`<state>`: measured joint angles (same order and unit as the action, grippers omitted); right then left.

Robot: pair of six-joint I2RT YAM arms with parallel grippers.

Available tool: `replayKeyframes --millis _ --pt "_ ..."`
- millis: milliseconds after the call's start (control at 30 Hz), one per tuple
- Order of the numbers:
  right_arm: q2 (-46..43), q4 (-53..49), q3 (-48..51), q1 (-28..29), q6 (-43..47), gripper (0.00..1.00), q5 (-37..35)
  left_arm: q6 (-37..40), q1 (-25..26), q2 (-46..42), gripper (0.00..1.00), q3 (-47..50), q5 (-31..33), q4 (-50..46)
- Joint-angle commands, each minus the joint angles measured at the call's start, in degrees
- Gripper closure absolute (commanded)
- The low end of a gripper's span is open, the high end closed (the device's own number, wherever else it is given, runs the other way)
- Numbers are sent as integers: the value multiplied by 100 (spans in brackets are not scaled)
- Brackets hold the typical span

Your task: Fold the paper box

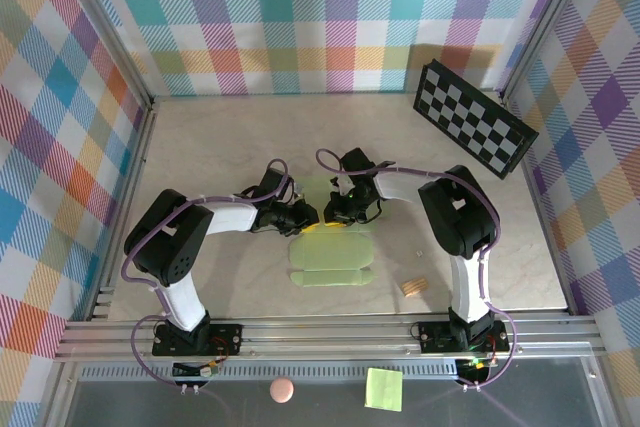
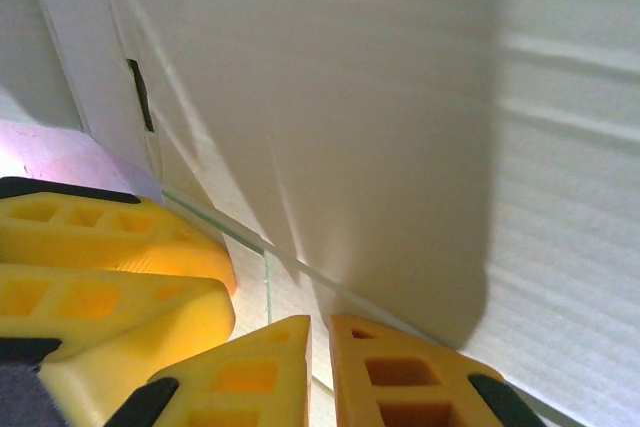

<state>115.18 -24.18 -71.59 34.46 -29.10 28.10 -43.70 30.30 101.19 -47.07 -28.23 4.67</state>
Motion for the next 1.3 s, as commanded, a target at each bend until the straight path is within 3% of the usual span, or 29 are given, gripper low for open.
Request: replayKeyframes --millis 0,167,433,833,1267 --pt "-178 -372 132 61 59 85 18 44 115 -117 79 222 200 -606" --pt "-547 -500 159 79 86 84 63 76 195 -508 78 215 209 -841" --pt "-619 -859 -444 -48 259 79 -77 592 58 -1246 67 -156 750 -1692" --pt "563 -1273 -2020 -330 337 61 -49 943 -677 -1394 64 -504 636 -2020" --pt "1756 -1430 -3417 -405 187 60 297 1024 -911 -1152 63 -561 484 -1949"
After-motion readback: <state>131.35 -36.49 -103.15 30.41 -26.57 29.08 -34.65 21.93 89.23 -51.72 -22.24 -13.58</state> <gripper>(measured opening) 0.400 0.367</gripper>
